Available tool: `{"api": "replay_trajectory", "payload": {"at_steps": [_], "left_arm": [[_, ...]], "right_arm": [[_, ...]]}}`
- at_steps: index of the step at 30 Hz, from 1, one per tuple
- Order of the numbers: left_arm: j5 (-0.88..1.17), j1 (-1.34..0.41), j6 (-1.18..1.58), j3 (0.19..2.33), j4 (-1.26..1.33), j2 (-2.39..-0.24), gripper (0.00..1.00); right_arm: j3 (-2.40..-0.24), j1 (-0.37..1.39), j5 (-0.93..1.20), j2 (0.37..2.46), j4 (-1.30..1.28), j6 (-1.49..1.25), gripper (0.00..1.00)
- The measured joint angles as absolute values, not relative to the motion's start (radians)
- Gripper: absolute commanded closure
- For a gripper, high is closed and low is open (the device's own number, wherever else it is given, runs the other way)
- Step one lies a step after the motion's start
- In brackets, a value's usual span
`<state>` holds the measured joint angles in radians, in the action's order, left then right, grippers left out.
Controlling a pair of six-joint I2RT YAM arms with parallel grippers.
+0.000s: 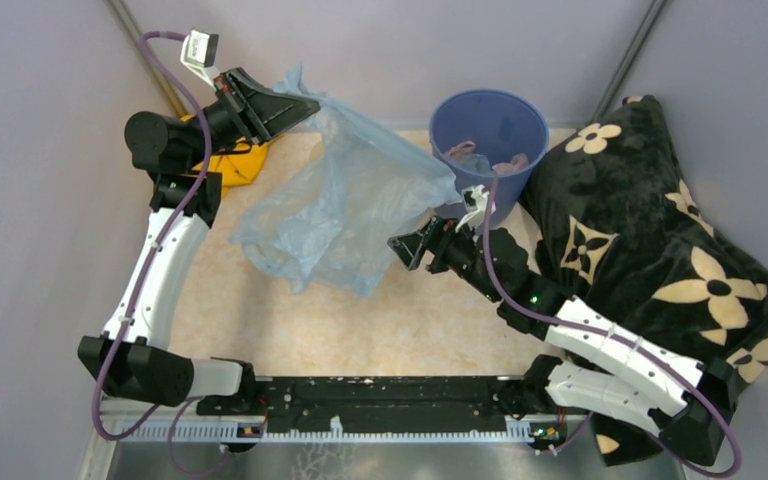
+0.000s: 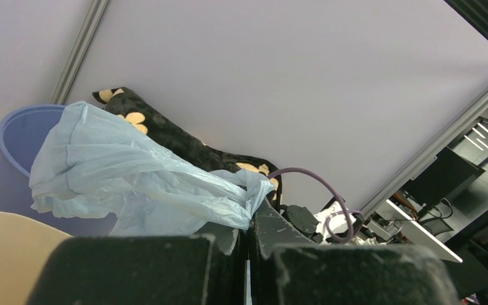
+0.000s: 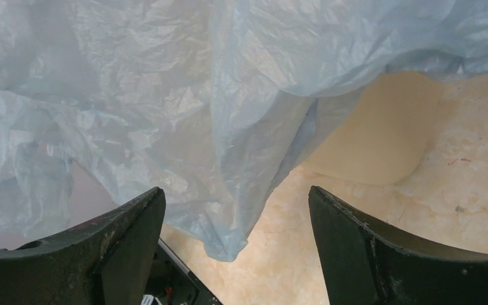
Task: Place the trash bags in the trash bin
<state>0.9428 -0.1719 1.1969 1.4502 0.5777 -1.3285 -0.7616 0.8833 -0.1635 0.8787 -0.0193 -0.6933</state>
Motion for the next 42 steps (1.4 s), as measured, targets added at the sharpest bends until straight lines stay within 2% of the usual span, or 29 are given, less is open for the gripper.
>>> {"api": "replay_trajectory", "payload": {"at_steps": [11,18,20,24,27,29,31,32,35,38,42], "left_arm": [[0.943,-0.169,1.192,1.425,0.577,-1.323,1.0],[0.943,-0.168,1.192,1.407,0.578,-1.322,1.0],[0.942,-0.168,1.192,1.399,0.578,-1.322,1.0],[0.943,-0.168,1.192,1.382,0.581,-1.321,1.0],[0.944,-0.168,1.192,1.375,0.581,-1.321,0.99],[0.946,-0.168,1.184,1.374,0.58,-1.32,0.9],[0.953,-0.167,1.164,1.374,0.568,-1.318,0.68],[0.955,-0.168,1.146,1.374,0.556,-1.315,0.61],[0.955,-0.168,1.056,1.381,0.461,-1.3,0.45],[0.928,-0.167,0.921,1.422,0.302,-1.287,0.35],[0.862,-0.167,0.735,1.481,0.099,-1.259,0.32]], "right_arm": [[-0.575,0.849,-0.06,0.959,0.371,-0.726,0.18],[-0.56,0.848,0.002,1.027,0.552,-0.746,0.24],[-0.557,0.848,0.013,1.044,0.575,-0.753,0.35],[-0.557,0.848,0.022,1.082,0.591,-0.767,0.85],[-0.557,0.848,0.027,1.086,0.582,-0.773,0.98],[-0.558,0.847,0.028,1.079,0.57,-0.764,1.0],[-0.565,0.847,0.025,1.05,0.515,-0.745,1.0],[-0.576,0.847,0.024,1.031,0.481,-0.733,1.0],[-0.636,0.847,0.02,0.98,0.391,-0.698,1.0],[-0.708,0.847,0.017,0.945,0.34,-0.669,1.0],[-0.761,0.843,-0.003,0.921,0.302,-0.643,1.0]]}}
